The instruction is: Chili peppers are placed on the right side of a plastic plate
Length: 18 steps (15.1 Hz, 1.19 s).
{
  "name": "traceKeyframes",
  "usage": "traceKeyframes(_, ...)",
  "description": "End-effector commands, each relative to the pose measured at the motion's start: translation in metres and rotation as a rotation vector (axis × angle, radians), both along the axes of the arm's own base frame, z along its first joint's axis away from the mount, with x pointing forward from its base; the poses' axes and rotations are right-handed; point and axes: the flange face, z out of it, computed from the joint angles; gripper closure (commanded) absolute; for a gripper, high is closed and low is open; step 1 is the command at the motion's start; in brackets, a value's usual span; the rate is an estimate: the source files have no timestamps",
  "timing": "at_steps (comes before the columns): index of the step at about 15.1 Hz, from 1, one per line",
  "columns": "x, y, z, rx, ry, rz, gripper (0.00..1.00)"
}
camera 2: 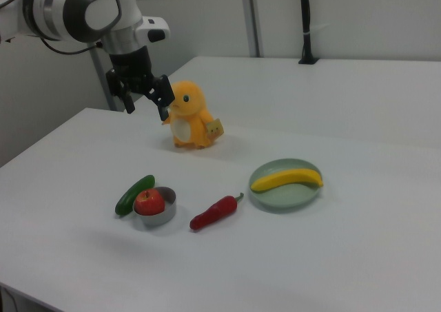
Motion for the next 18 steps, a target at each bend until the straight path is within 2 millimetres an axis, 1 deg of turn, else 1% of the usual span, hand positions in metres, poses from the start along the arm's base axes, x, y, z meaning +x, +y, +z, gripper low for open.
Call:
traceKeyframes(1,0.001,0.014,-0.003,0.012,0.003,0.032,0.0)
traceKeyframes(8,0.002,0.014,-0.008,0.006,0.013,0.032,0.0)
traceKeyframes(9,0.003,0.012,-0.009,0.004,0.014,0.028,0.0)
traceKeyframes(10,0.005,0.005,-0.011,0.002,0.017,0.023,0.0)
traceKeyframes(12,0.009,-0.005,-0.018,-0.004,0.028,0.012,0.0)
traceKeyframes(13,0.012,-0.005,-0.022,-0.008,0.031,0.012,0.0)
traceKeyframes(17,0.031,-0.018,-0.045,-0.03,0.017,-0.014,0.0)
traceKeyframes(18,0.033,-0.021,-0.049,-0.037,0.023,-0.018,0.0)
